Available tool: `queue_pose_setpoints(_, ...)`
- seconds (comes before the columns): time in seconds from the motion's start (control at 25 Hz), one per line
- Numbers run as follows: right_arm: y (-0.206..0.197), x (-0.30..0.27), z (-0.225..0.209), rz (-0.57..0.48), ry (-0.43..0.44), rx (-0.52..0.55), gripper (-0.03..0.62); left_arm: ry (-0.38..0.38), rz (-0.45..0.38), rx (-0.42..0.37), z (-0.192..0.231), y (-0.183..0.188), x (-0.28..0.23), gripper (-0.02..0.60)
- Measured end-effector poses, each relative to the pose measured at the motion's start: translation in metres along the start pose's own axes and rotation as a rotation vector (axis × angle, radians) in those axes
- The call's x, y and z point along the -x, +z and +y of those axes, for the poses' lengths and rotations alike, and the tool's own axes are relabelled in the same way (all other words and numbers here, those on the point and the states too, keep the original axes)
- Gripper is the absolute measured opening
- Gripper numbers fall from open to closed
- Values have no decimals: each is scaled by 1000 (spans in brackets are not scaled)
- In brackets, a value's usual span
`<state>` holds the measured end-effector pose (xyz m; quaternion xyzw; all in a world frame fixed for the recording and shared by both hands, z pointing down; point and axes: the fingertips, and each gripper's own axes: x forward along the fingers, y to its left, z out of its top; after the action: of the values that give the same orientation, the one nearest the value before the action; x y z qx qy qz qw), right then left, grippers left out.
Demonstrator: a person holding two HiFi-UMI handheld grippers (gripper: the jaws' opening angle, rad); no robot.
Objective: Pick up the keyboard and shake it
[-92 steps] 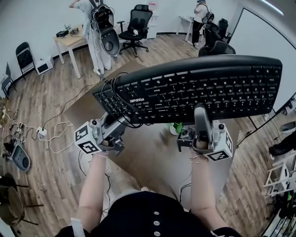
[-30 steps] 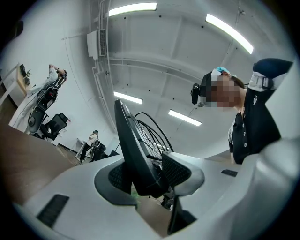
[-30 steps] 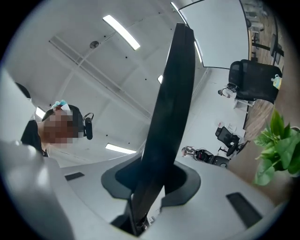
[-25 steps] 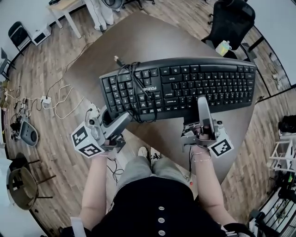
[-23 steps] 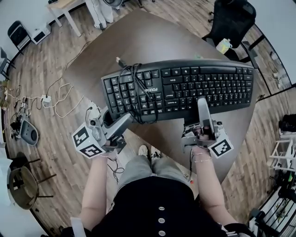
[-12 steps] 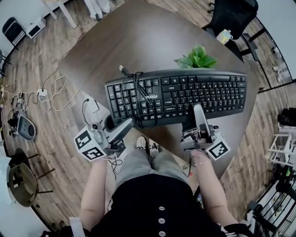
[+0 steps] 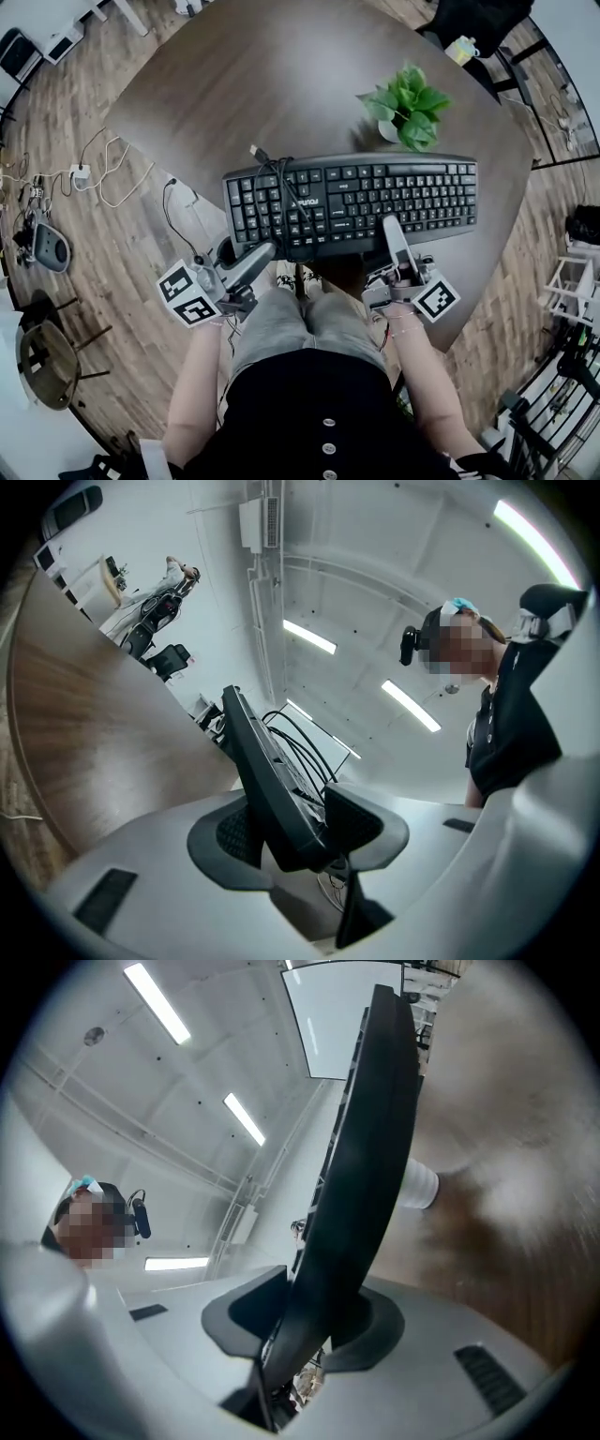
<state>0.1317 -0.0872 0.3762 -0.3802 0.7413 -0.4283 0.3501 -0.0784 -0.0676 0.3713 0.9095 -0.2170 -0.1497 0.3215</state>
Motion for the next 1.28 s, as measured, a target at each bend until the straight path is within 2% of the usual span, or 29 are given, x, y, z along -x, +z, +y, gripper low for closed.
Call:
queue_pose_setpoints(0.24,-16,4,-34,62,-100,-78,126,49,56,37,21,-17,2,179)
queue_pose_setpoints(0.52,-38,19,-68,121,-249,-199,137,96,68,94,29,-38,11,186)
queue_pose_setpoints(0.84,-44,25,-93,144,-371,-214,147,150,69,190,45,-56,11,189)
queue_pose_setpoints(1.28,-48,27,-115,143,-509,-231,164,197,56,259,59,-65,10,192)
